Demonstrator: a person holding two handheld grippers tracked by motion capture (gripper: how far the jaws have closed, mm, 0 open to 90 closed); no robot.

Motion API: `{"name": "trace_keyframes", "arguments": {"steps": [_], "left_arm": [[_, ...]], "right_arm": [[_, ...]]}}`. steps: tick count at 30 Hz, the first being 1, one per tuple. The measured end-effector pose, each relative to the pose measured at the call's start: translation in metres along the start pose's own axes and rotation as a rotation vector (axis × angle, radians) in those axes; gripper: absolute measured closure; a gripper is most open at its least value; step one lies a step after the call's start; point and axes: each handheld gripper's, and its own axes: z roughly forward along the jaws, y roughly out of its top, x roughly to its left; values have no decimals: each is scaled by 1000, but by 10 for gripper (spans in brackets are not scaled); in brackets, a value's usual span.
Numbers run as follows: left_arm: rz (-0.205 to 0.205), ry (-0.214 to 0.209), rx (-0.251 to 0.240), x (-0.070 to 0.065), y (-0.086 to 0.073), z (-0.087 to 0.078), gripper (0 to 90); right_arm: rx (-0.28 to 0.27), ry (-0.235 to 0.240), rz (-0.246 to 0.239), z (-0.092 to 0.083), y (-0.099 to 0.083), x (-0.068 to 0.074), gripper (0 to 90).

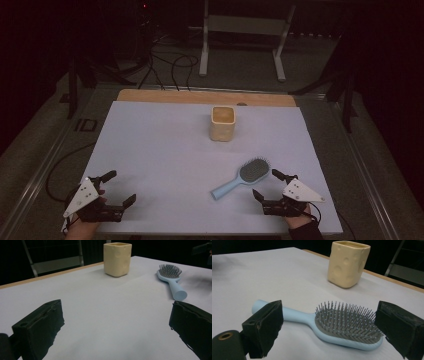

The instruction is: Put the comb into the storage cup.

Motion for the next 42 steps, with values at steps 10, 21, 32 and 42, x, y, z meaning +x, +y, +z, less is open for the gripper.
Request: {"name": "trace_keyframes", "arguments": {"steps": [10, 21, 32, 42], "left_arm": [[-4, -2, -22, 0, 1, -1, 0], [-2, 0, -26, 0, 2, 1, 0], [0, -7, -29, -1, 1, -3, 0], [-1, -14, -33, -2, 2, -3, 0]], "right_arm": [[14, 2, 16, -3, 5, 3, 83], [45, 29, 10, -3, 13, 5, 82], [49, -5, 7, -12, 37, 12, 81], [73, 3, -13, -13, 58, 14, 82]]}}
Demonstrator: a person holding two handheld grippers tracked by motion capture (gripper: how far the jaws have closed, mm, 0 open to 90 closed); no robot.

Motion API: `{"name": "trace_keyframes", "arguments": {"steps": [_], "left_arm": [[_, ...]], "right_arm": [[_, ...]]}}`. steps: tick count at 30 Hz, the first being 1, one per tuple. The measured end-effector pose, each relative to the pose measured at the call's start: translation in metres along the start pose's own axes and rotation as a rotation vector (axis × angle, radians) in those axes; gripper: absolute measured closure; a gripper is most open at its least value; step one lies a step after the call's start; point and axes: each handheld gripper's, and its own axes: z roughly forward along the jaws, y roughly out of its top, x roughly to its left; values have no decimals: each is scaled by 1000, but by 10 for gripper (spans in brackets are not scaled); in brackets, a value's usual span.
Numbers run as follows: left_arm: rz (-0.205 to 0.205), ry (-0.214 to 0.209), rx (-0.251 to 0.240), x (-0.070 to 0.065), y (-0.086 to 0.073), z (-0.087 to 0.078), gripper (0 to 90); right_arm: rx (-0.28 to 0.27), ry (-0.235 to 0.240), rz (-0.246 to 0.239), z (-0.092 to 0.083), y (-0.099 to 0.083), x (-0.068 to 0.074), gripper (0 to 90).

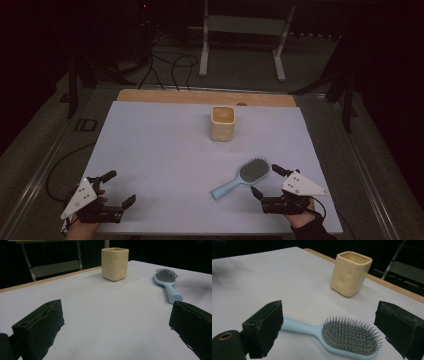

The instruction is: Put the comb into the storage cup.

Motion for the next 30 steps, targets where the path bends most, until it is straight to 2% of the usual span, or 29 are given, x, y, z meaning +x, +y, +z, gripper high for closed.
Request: {"name": "trace_keyframes", "arguments": {"steps": [13, 19, 30], "left_arm": [[-3, -5, -2, 0, 0, 0, 0], [-4, -7, -3, 0, 0, 0, 0], [-4, -11, -3, 0, 0, 0, 0]], "right_arm": [[-34, 5, -22, 0, 26, -3, 82], [-30, 19, -30, 5, 38, -1, 82], [-23, 63, -83, 22, 61, 8, 82]]}}
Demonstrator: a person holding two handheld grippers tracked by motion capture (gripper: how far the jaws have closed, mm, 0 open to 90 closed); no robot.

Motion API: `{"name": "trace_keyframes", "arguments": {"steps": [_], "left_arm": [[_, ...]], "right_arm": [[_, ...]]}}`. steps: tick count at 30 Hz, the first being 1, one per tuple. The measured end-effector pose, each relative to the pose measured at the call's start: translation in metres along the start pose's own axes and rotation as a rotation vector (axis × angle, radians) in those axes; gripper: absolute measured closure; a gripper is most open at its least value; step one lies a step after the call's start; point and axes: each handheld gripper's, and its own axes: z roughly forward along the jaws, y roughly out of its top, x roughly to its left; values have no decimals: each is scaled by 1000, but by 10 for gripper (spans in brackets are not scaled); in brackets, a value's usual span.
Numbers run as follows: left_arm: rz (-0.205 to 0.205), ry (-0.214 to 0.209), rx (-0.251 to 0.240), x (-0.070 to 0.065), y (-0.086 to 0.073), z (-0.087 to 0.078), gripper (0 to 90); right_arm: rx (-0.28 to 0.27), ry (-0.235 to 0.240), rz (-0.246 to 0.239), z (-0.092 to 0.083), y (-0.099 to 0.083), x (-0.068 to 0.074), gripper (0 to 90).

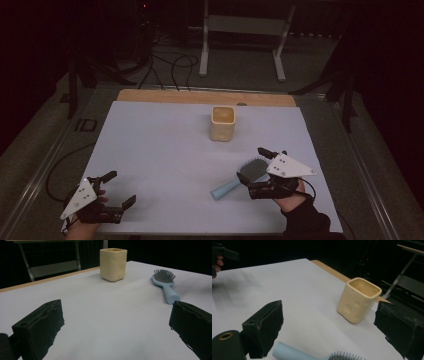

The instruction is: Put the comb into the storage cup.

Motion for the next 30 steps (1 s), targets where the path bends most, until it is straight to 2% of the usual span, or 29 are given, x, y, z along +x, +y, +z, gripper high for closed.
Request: {"name": "trace_keyframes", "arguments": {"steps": [16, 22, 30], "left_arm": [[-2, -3, -2, 0, 0, 0, 0], [-1, -4, -1, -1, 0, 0, 0], [4, -6, -2, -1, 1, 0, 0]], "right_arm": [[11, 77, -13, 33, 8, 13, 82], [25, 106, -14, 45, 5, 18, 82], [73, 159, -1, 69, -6, 29, 82]]}}
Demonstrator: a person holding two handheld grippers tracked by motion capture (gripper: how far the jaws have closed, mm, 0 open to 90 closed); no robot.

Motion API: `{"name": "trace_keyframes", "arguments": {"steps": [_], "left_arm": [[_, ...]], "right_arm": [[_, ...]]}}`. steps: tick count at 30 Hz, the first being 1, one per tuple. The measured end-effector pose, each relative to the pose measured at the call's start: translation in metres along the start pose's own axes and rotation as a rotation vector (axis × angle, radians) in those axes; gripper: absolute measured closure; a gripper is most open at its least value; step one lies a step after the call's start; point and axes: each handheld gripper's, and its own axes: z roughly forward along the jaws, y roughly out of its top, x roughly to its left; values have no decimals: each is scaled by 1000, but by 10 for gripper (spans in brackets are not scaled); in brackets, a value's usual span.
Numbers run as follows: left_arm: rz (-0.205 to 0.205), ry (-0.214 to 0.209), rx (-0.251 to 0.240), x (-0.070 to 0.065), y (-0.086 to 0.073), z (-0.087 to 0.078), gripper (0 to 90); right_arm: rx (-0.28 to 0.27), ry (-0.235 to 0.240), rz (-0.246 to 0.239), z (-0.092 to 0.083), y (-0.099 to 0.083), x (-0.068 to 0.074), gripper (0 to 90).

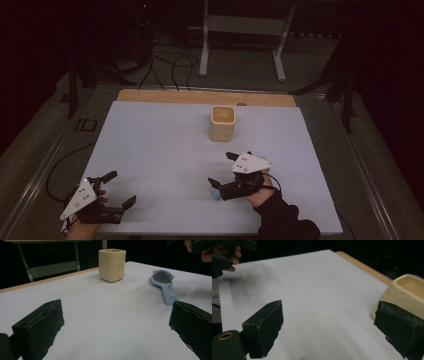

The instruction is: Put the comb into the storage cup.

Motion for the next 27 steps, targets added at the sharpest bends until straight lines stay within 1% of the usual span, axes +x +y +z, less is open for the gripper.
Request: {"name": "trace_keyframes", "arguments": {"steps": [1, 2, 4, 5, 6, 7, 8, 10, 12, 16, 17, 19, 21, 22, 23, 24, 25, 27], "left_arm": [[-3, 0, -1, 0, 0, 0, 0], [-4, -1, -1, 0, 0, 0, 0], [-2, -2, -2, 0, 0, 0, 0], [-3, -3, 1, 0, 0, 0, 0], [-4, -4, 1, 0, 0, 0, 0], [-4, -4, 1, 0, 0, 0, 0], [-3, -4, 0, 0, 0, 0, 0], [-5, -4, 0, 0, 0, 0, 0], [-6, -4, -1, 0, 0, 0, 0], [-5, -5, 0, 0, -1, 1, 0], [-6, -5, 0, 0, -1, 1, 0], [-8, -6, -4, 0, -1, 1, 0], [-7, -6, 1, 0, -1, 1, 0], [-7, -6, 1, 0, -1, 1, 0], [-6, -6, 0, 0, -1, 1, 0], [-7, -7, -2, 0, -1, 1, 0], [-8, -7, -2, 0, -1, 1, 0], [-10, -7, 0, 1, -1, 1, 0]], "right_arm": [[0, 0, 0, 0, 0, 0, 82], [14, 14, 10, 7, -3, 1, 82], [20, 20, 12, 10, -5, 1, 82], [38, 32, 18, 16, -9, 2, 82], [42, 39, 18, 19, -11, 2, 82], [42, 39, 18, 19, -11, 2, 82], [59, 46, 24, 25, -16, 2, 83], [65, 48, 29, 27, -17, 2, 83], [84, 58, 43, 35, -23, 0, 94], [103, 61, 53, 42, -29, -1, 96], [110, 62, 56, 44, -31, -2, 123], [137, 54, 62, 49, -36, -2, 135], [152, 54, 63, 52, -40, -2, 158], [158, 53, 62, 53, -41, -3, 184], [158, 53, 62, 53, -41, -3, 184], [163, 51, 66, 54, -42, -3, 216], [180, 52, 60, 57, -45, -3, 266], [196, 50, 59, 59, -47, -3, 319]]}}
